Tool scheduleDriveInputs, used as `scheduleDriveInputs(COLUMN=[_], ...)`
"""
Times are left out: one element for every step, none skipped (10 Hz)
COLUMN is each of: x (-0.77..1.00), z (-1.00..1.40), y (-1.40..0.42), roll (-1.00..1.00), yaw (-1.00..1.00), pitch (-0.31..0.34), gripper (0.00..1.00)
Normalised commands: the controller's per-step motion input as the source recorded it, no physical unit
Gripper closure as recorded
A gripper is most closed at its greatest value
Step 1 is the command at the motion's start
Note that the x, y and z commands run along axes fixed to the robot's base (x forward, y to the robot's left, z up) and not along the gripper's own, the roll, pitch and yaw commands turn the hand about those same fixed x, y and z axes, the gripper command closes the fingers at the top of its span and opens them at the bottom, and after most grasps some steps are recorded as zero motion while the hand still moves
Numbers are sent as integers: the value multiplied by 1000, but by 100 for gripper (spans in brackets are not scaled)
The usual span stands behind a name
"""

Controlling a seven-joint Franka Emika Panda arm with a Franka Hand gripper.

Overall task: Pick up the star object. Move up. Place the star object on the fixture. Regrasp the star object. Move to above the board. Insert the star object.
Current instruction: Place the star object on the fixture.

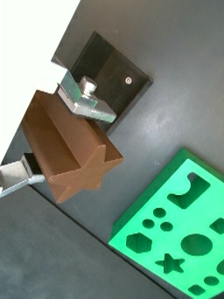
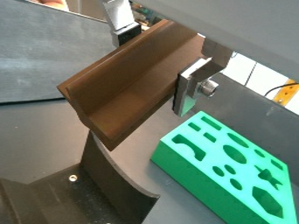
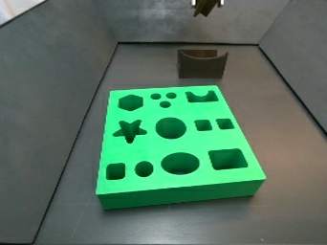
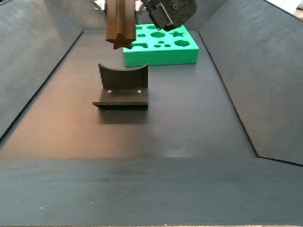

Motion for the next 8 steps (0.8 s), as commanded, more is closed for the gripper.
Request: scheduleDriveInputs(x=[126,135,147,153,160,167,181,189], z=[-1000,-1000,-1000,-1000,-1000,-1000,-1000,-987], y=[131,139,138,136,138,143,146,134], roll=[-1000,-1000,-1000,-953,-737,-569,-342,-227], yaw=[-101,-107,-130,-140,-151,-161,-159,-150], pitch=[117,104,134,139,103,73,48,30], gripper=[100,100,100,100,100,100,100,100])
